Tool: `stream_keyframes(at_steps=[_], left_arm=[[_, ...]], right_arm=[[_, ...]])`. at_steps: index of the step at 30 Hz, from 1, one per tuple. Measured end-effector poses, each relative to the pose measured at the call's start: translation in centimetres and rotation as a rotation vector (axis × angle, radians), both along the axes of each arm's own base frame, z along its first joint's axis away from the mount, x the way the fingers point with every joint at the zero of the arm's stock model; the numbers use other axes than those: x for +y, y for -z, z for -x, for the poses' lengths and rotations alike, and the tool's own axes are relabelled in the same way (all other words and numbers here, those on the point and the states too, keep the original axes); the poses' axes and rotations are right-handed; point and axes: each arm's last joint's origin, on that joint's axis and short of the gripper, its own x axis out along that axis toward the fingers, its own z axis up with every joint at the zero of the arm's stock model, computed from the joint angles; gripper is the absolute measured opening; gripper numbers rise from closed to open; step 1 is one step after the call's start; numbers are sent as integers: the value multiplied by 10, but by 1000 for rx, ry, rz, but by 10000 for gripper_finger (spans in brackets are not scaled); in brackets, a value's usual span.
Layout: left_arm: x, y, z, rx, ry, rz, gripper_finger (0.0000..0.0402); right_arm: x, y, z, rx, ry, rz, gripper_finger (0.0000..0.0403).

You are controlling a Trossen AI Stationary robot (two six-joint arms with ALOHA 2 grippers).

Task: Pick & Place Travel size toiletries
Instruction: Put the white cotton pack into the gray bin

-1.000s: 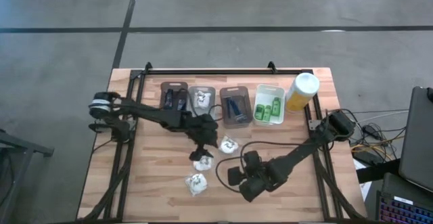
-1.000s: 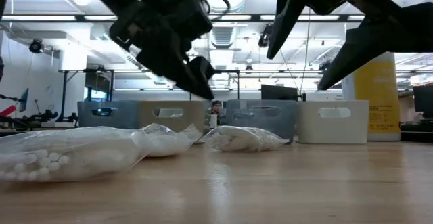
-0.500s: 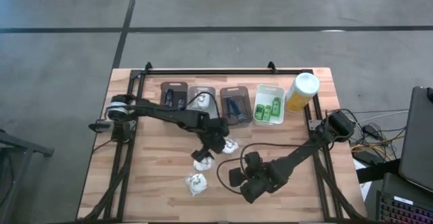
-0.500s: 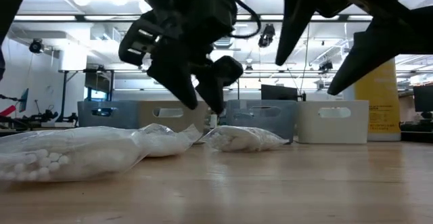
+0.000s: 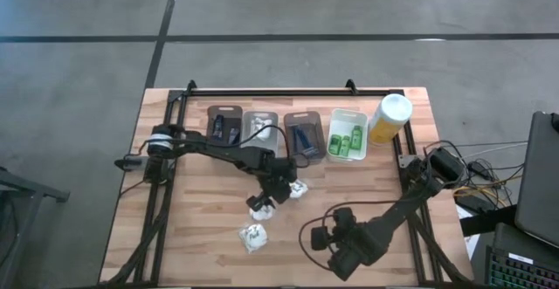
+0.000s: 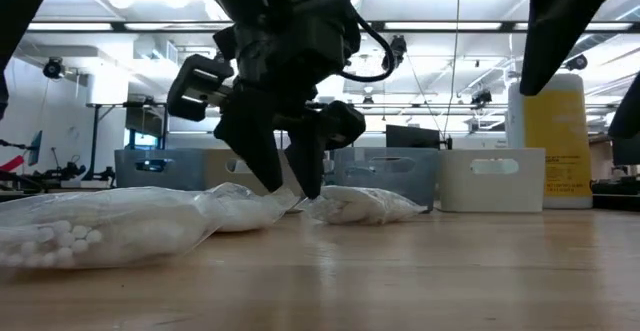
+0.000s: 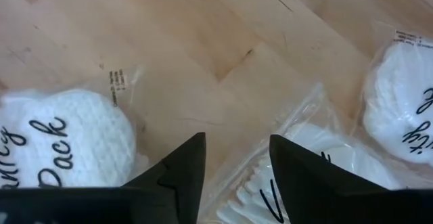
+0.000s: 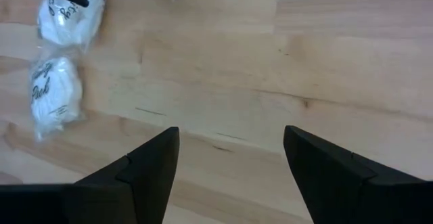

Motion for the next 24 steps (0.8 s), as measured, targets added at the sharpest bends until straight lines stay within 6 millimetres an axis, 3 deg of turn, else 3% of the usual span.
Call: stream_keyframes(at_steps=[12, 24], left_arm=[[4, 17, 3, 91, 7, -14, 137], [8, 12, 21, 255, -23, -73, 56]], right_arm=[[-1, 0, 1, 14, -18, 18, 296], [-4, 2, 4, 50, -27, 53, 285]])
